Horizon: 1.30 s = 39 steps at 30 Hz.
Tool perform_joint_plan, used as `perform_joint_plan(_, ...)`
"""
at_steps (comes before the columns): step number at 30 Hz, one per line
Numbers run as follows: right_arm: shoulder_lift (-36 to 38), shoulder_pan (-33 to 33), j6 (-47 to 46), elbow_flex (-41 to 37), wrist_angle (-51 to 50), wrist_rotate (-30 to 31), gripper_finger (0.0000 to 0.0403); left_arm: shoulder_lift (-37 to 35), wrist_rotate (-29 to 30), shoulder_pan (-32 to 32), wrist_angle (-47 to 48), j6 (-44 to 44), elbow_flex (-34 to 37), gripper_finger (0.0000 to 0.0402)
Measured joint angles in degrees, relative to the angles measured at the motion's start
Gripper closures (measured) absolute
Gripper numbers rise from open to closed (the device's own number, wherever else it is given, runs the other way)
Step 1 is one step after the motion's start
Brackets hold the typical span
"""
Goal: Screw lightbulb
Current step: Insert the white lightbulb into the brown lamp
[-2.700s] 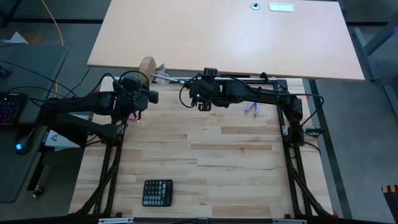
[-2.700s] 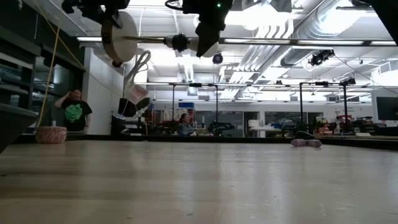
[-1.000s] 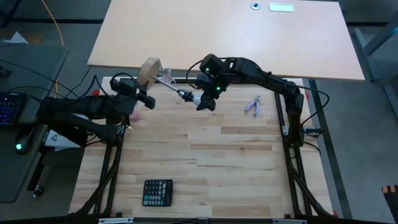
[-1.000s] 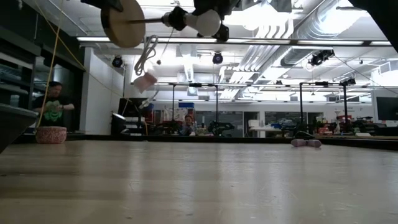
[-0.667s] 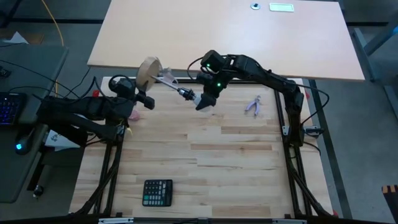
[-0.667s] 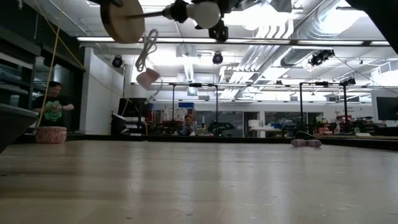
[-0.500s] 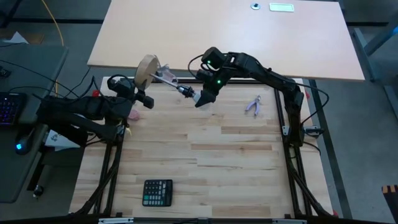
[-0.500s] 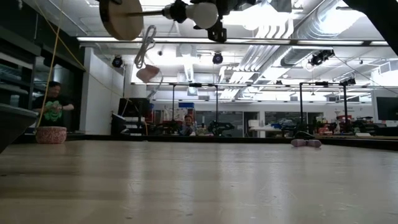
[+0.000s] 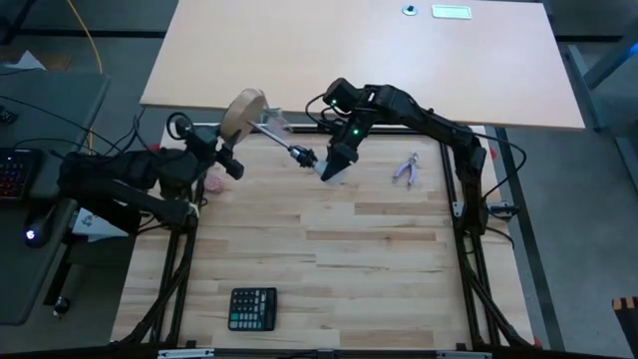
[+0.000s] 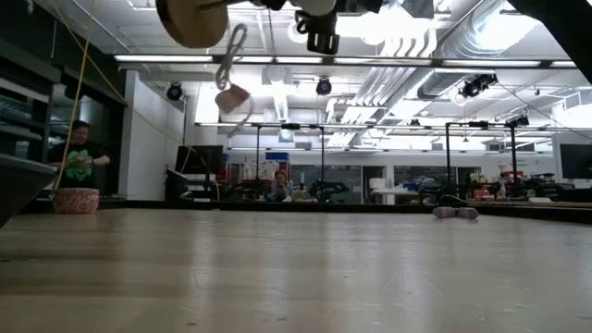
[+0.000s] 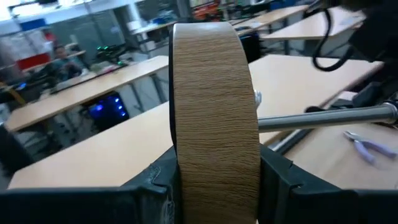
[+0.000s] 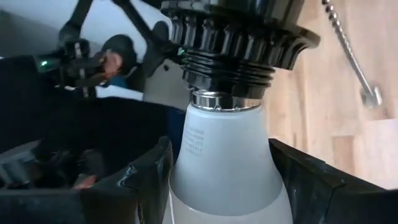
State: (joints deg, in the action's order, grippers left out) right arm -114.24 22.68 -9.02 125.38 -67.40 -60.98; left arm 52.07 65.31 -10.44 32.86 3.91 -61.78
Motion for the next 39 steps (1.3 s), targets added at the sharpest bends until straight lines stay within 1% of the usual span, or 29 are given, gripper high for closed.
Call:
perform_joint_plan(4,0.0,-0.3,0.3,0.0,-0.3,-1.9,0.0171,-0.8,-2.0,-0.1,-1.0,-3.6,0.0,0.0281)
perform_joint_plan(12,0.0,-2.0,0.0,0.0,0.2,-4.3,0.0171,-1.0,-4.4,-0.2,-2.3,-4.5,0.1,0.0281)
perform_joint_plan(15,0.0,-2.6,-1.7,0.0,0.5,-5.4,0.0171,-1.0,-4.4,-0.3,-3.1,-6.5,0.1,0.0281)
perform_joint_plan(18,0.0,-2.7,-3.4,0.0,1.2,-2.8,0.0171,-1.0,-2.2,-0.3,-3.2,-6.6,0.2,0.0281)
perform_joint_plan(21,0.1,-2.6,-2.5,0.0,1.2,0.1,0.0171,-1.0,-1.1,-0.3,-3.7,-8.7,0.2,0.0281)
perform_joint_plan(29,0.1,-2.0,-2.5,0.1,2.6,3.0,0.0171,-2.7,4.7,-0.2,-3.2,-9.5,0.5,0.0274)
perform_joint_plan(33,0.1,-1.5,-2.8,0.2,2.2,2.8,0.0171,-4.2,6.1,-0.2,-3.0,-10.9,0.5,0.0273)
perform_joint_plan(36,0.3,-1.0,-2.4,0.4,1.5,0.4,0.0171,-4.9,9.8,0.0,0.2,-17.1,0.8,0.0273)
perform_joint_plan(39,0.7,-0.9,-2.1,0.5,0.5,0.1,0.0171,-4.5,11.0,0.1,0.9,-19.8,0.8,0.0273)
